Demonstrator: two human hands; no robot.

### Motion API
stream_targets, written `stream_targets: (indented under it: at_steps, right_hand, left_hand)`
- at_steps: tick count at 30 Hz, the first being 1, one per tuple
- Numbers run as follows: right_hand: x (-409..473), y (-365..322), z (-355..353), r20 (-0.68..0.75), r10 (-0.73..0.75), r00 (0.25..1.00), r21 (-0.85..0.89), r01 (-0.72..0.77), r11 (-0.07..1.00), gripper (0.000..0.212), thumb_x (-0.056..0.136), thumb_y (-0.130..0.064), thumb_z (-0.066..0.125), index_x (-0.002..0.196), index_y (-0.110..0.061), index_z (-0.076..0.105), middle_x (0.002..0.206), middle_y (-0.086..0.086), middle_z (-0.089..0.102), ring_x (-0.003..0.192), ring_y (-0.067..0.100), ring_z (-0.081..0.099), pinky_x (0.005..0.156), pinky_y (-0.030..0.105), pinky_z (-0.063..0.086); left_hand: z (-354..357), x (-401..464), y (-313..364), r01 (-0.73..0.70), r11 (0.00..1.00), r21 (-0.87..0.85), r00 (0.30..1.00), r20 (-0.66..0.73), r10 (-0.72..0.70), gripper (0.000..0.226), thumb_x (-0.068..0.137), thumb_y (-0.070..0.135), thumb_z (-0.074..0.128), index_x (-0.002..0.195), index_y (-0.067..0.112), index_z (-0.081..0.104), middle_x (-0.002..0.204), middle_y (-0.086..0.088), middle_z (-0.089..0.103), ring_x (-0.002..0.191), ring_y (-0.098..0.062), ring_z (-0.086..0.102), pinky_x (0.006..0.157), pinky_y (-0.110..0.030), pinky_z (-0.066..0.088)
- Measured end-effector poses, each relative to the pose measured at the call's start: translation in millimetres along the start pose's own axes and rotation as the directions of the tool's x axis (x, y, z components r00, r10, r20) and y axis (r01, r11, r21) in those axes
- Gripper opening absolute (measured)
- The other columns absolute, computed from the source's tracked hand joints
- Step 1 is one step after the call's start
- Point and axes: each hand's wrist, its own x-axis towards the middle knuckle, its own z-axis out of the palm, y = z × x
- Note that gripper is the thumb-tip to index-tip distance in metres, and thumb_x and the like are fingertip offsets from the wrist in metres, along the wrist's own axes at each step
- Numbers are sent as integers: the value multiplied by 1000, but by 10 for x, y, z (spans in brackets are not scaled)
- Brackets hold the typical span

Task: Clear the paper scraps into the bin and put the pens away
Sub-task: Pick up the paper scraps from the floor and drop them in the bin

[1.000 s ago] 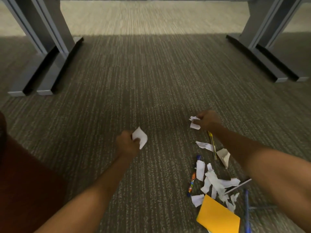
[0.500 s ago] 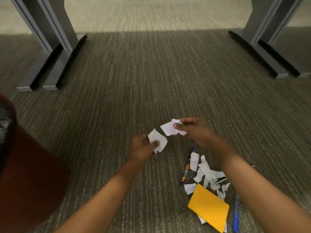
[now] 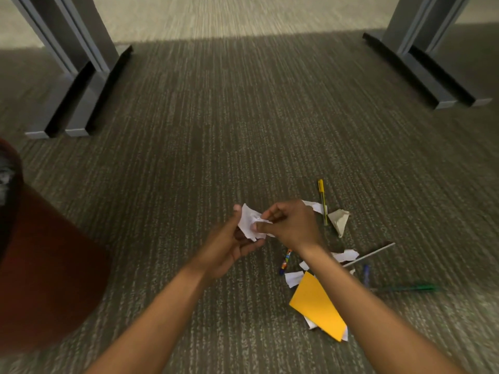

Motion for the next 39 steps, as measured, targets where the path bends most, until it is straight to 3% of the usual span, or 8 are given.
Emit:
stream_targets:
  at_steps: [4, 12, 15, 21, 26, 31, 35, 39]
  right_hand:
    - [-148, 116, 110, -28, 75, 997, 116, -72, 991, 10, 69, -24, 86, 70, -22, 77, 60, -14, 68, 54, -7, 62, 53, 12, 47]
    - [-163, 273, -159, 83, 161, 983, 237, -176, 955, 20, 84, 0, 66, 77, -17, 75, 69, 0, 75, 64, 11, 71, 60, 21, 54]
    - [102, 436, -492, -157, 20, 987, -92, -35, 995, 15, 80, -4, 70, 93, -9, 77, 90, 7, 77, 77, 13, 69, 72, 18, 49]
    - [608, 705, -687, 183, 60, 981, -713, 90, 695, 35, 83, -13, 66, 119, -14, 67, 111, 17, 70, 102, 36, 66, 81, 38, 55]
    - [636, 673, -783, 53, -46, 998, -588, 69, 806, 22, 90, -10, 59, 105, -11, 75, 101, 15, 74, 94, 29, 69, 82, 28, 49]
    - [82, 552, -1059, -203, 301, 932, 109, -284, 952, 9, 84, -24, 71, 75, -26, 72, 74, -4, 70, 70, 12, 61, 60, 23, 42]
    - [-341, 604, -943, 71, 399, 914, -33, -398, 917, 9, 81, -31, 76, 78, -22, 75, 76, -3, 71, 72, 12, 64, 59, 23, 48]
    - [-364, 682, -700, 75, 379, 922, -351, -331, 876, 16, 77, -35, 78, 68, -25, 70, 66, -8, 64, 62, 7, 58, 59, 21, 38]
  left_hand:
    - [1, -41, -147, 26, 997, 67, 999, -31, -24, 36, 84, 25, 65, 111, 2, 68, 113, -19, 72, 107, -28, 69, 78, -29, 59]
    - [-78, -16, -323, -11, 998, 64, 985, -173, 22, 17, 90, 3, 61, 106, -1, 65, 100, -18, 75, 93, -33, 73, 69, -30, 60]
    - [-88, 2, -288, 3, 996, 89, 987, -160, 11, 20, 91, 5, 60, 110, -1, 64, 103, -21, 74, 95, -35, 72, 71, -31, 61]
    - [-113, 26, -309, 23, 992, 128, 993, -119, -8, 18, 91, 6, 61, 108, 1, 65, 99, -19, 75, 93, -32, 73, 70, -32, 61]
    - [-69, 74, -347, 35, 983, 180, 993, -120, -13, 22, 91, 9, 62, 111, 3, 65, 101, -16, 76, 93, -30, 74, 68, -33, 61]
    - [76, 215, -360, 38, 957, 286, 989, -145, 4, 18, 90, 12, 65, 106, 5, 69, 102, -15, 75, 87, -25, 73, 71, -38, 62]
    - [222, 368, -358, 31, 941, 336, 988, -151, 21, 8, 88, 13, 67, 95, 14, 73, 90, -5, 78, 75, -17, 74, 64, -34, 61]
    - [264, 452, -352, 31, 943, 331, 983, -180, 31, 6, 87, 12, 68, 89, 16, 73, 86, -1, 78, 79, -18, 73, 61, -31, 60]
